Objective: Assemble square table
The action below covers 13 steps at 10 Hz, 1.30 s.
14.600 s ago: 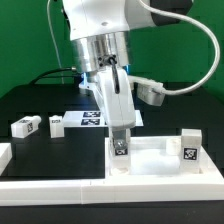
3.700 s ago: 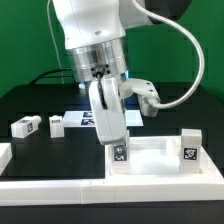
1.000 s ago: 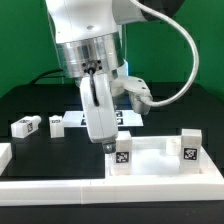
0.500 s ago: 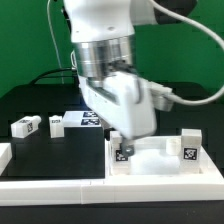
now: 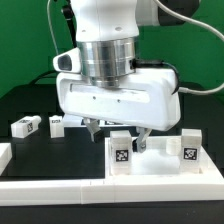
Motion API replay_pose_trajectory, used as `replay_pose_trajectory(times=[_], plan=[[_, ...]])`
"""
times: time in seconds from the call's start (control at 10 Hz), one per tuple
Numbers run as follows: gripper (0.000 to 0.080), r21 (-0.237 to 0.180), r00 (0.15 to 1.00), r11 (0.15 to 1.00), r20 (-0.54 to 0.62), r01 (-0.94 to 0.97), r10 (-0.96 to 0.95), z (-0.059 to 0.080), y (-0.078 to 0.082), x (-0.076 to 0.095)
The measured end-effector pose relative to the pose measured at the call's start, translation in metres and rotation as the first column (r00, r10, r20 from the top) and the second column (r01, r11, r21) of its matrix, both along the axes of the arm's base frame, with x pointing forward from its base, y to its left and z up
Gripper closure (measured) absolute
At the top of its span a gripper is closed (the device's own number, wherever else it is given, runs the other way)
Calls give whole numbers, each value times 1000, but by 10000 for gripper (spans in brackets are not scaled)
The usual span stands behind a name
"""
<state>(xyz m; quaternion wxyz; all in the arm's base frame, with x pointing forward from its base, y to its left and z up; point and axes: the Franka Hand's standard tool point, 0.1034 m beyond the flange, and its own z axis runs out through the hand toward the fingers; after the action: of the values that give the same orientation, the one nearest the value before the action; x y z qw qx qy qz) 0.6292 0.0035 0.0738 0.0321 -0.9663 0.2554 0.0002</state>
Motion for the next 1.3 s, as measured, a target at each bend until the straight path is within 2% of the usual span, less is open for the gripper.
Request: replay_pose_trajectory(times=[0.2,0.3,0.4,0.5,0.7,0.8,0.9,1.1,1.3], plan=[[150,-26,968,968,32,-250,250,-3,2,0],[150,-35,963,964,44,-264,266,-4,-1,0],[188,-32,974,974,43,-222,224,-5,0,0],[188,-30,977,978,42,-206,207,-5,-1,0],[472,-22,996,997,38,-80,81,-5,0,0],[472,-19,999,1000,35,1,-1,-5,-2,0],[511,-16,997,997,31,72,-72,-5,-2,0],[511,-12,981,981,25,192,-191,-6,-3,0],[511,10,926,926,10,377,-377,-6,-7,0]])
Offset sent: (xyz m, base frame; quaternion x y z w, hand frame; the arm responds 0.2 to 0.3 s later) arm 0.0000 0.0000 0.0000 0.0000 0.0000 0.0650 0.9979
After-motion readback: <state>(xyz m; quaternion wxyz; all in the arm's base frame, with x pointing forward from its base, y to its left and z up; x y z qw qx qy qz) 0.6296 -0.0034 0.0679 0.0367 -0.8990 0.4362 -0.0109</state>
